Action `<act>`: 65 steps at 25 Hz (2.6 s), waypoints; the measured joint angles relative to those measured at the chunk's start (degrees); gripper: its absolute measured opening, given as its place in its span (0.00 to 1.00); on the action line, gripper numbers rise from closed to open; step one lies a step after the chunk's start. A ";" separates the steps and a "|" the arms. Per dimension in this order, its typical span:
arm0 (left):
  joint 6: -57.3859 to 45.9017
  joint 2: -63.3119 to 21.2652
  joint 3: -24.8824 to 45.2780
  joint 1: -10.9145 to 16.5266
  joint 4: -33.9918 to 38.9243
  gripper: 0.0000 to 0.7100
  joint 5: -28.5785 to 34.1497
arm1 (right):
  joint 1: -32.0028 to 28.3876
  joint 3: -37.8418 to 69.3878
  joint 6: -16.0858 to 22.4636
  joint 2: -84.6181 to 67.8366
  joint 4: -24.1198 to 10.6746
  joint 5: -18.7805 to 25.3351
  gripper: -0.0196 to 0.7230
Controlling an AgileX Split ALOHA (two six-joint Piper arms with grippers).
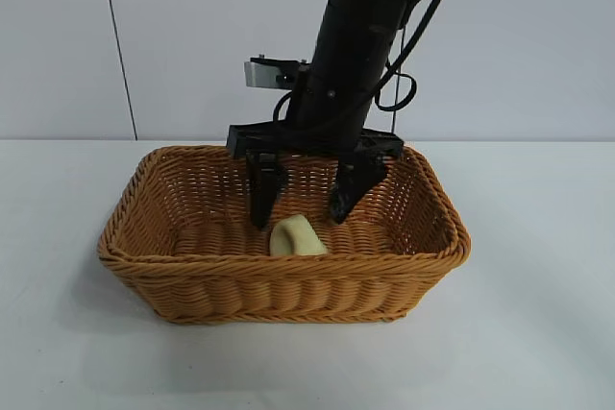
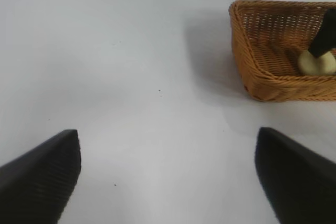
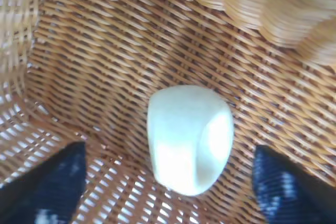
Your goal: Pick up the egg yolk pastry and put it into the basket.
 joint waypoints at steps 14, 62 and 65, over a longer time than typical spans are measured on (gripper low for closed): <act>0.00 0.00 0.00 0.00 0.00 0.98 0.00 | -4.91 -13.46 7.24 -0.37 -14.76 10.08 0.89; 0.00 0.00 0.00 0.00 0.00 0.98 0.00 | -28.58 51.26 -1.54 -60.63 -12.49 8.87 0.89; 0.00 0.00 0.00 0.00 0.00 0.98 0.00 | -28.58 57.63 -1.54 -68.44 -12.49 5.54 0.89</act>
